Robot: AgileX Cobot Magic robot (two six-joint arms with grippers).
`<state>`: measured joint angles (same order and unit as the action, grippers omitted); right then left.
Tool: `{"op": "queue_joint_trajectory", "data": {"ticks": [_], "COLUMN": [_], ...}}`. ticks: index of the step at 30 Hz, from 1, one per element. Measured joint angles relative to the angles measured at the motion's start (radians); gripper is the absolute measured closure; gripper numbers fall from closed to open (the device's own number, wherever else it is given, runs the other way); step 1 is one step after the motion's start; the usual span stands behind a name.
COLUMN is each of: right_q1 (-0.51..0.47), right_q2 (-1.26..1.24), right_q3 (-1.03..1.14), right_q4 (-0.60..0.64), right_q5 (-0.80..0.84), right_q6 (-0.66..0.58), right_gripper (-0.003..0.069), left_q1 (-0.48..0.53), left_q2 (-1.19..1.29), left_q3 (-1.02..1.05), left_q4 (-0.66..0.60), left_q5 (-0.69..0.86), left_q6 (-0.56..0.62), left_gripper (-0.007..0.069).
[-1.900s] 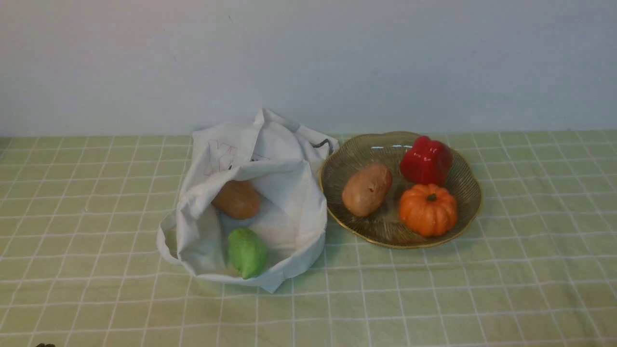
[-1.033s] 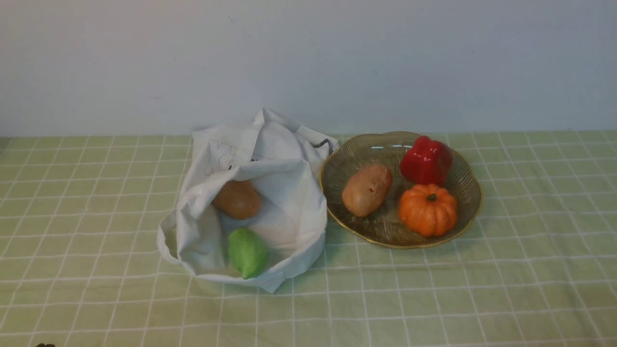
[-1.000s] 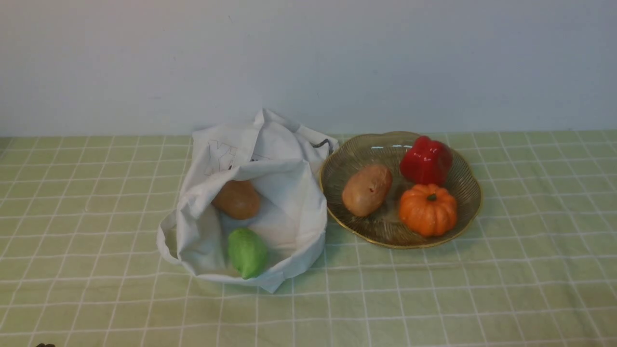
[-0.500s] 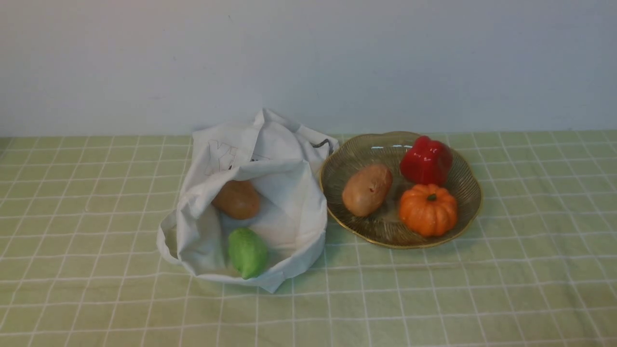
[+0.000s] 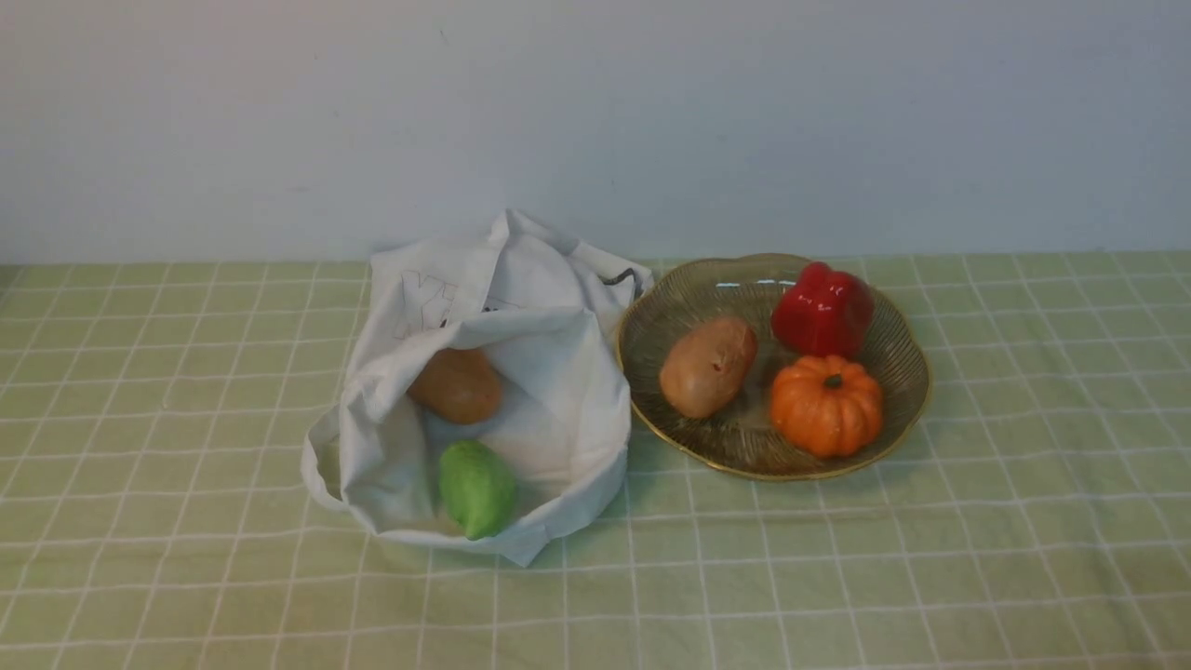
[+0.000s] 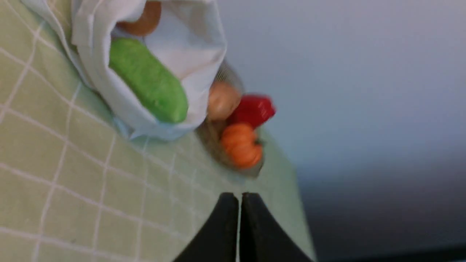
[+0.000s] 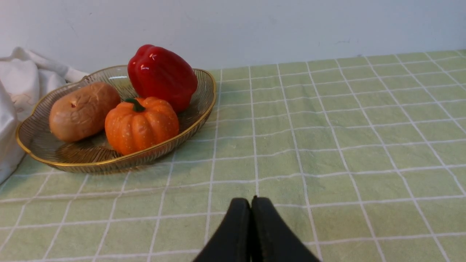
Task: Take vegetables from bag on green coffee tablecloth place on plate.
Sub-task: 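Reach into the cloth bag and grasp the green cucumber with the left gripper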
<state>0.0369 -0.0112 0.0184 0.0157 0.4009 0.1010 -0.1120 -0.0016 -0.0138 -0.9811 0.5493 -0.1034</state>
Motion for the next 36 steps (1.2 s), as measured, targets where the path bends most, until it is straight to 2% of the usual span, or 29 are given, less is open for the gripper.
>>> {"op": "queue_joint_trajectory", "data": {"ticks": [2, 6, 10, 11, 12, 14, 15, 18, 21, 26, 32, 35, 36], "right_q1": [0.0, 0.0, 0.0, 0.0, 0.0, 0.0, 0.0, 0.0, 0.0, 0.0, 0.0, 0.0, 0.0], "right_q2": [0.0, 0.0, 0.0, 0.0, 0.0, 0.0, 0.0, 0.0, 0.0, 0.0, 0.0, 0.0, 0.0], "right_q3": [0.0, 0.0, 0.0, 0.0, 0.0, 0.0, 0.0, 0.0, 0.0, 0.0, 0.0, 0.0, 0.0], "right_q4": [0.0, 0.0, 0.0, 0.0, 0.0, 0.0, 0.0, 0.0, 0.0, 0.0, 0.0, 0.0, 0.0], "right_q5": [0.0, 0.0, 0.0, 0.0, 0.0, 0.0, 0.0, 0.0, 0.0, 0.0, 0.0, 0.0, 0.0], "right_q6": [0.0, 0.0, 0.0, 0.0, 0.0, 0.0, 0.0, 0.0, 0.0, 0.0, 0.0, 0.0, 0.0], "right_gripper": [0.0676, 0.0676, 0.0676, 0.0676, 0.0676, 0.0676, 0.0676, 0.0676, 0.0676, 0.0676, 0.0676, 0.0676, 0.0676], "left_q1": [0.0, 0.0, 0.0, 0.0, 0.0, 0.0, 0.0, 0.0, 0.0, -0.043, -0.212, -0.335, -0.347], "left_q2": [0.033, 0.239, 0.526, 0.541, 0.673, 0.742, 0.869, 0.973, 1.148, 1.289, 1.425, 1.532, 1.544], "left_q3": [-0.044, -0.237, -0.468, -0.48, -0.579, -0.631, -0.727, -0.804, -0.933, -1.042, -1.142, -1.227, -1.243], "left_q4": [0.063, 0.285, 0.485, 0.494, 0.574, 0.613, 0.675, 0.693, 0.623, 0.561, 0.599, 0.692, 0.706], "left_q5": [0.078, 0.261, 0.47, 0.48, 0.558, 0.578, 0.591, 0.596, 0.602, 0.614, 0.624, 0.622, 0.622], "left_q6": [0.005, -0.059, -0.074, -0.073, -0.066, -0.062, -0.053, -0.035, 0.071, 0.14, 0.103, 0.024, 0.012], "left_gripper": [0.0629, 0.0629, 0.0629, 0.0629, 0.0629, 0.0629, 0.0629, 0.0629, 0.0629, 0.0629, 0.0629, 0.0629, 0.0628]}}
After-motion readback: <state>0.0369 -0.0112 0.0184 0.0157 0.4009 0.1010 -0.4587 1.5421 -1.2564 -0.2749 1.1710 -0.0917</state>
